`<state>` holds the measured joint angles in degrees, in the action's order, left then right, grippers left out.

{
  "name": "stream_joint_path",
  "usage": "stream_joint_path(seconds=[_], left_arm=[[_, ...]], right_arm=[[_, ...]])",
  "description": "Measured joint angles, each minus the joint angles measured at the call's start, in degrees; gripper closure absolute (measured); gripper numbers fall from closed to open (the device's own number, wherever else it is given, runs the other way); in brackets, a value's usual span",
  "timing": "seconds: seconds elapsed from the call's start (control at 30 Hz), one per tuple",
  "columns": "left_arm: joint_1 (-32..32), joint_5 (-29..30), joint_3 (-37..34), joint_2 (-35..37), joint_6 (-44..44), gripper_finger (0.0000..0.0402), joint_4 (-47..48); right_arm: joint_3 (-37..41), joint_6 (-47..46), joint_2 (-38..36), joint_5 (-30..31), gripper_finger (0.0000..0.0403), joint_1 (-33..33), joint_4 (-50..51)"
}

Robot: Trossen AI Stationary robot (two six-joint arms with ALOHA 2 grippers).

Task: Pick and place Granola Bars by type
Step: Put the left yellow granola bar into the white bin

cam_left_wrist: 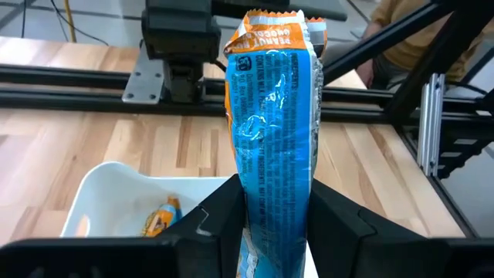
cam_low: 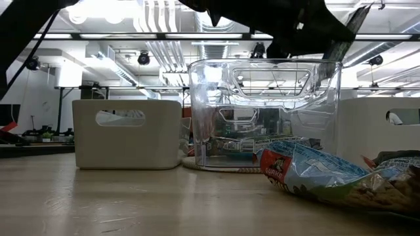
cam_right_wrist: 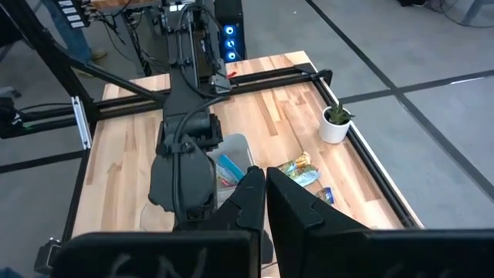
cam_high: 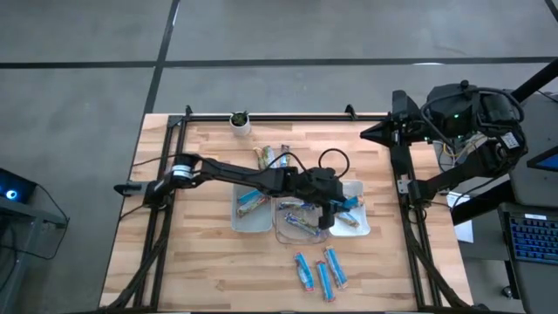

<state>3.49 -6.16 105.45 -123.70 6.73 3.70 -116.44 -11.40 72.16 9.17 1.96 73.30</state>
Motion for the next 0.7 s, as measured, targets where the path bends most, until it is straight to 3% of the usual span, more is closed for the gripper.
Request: stream_joint_path(seconds=[0.53,0.7], left_arm=[[-0.02,-0.67,0.00,-0.52,-0.45,0.0296,-0.28],[-0.04,-4.66,-0.02,-0.52,-0.44,0.0296,-0.20]], right_arm=[[0.26,-0.02,0.04,-0.02,0.0394,0.00,0.00],[0.32,-0.15,0.04,-0.02,0.0394,0.00,0.01]])
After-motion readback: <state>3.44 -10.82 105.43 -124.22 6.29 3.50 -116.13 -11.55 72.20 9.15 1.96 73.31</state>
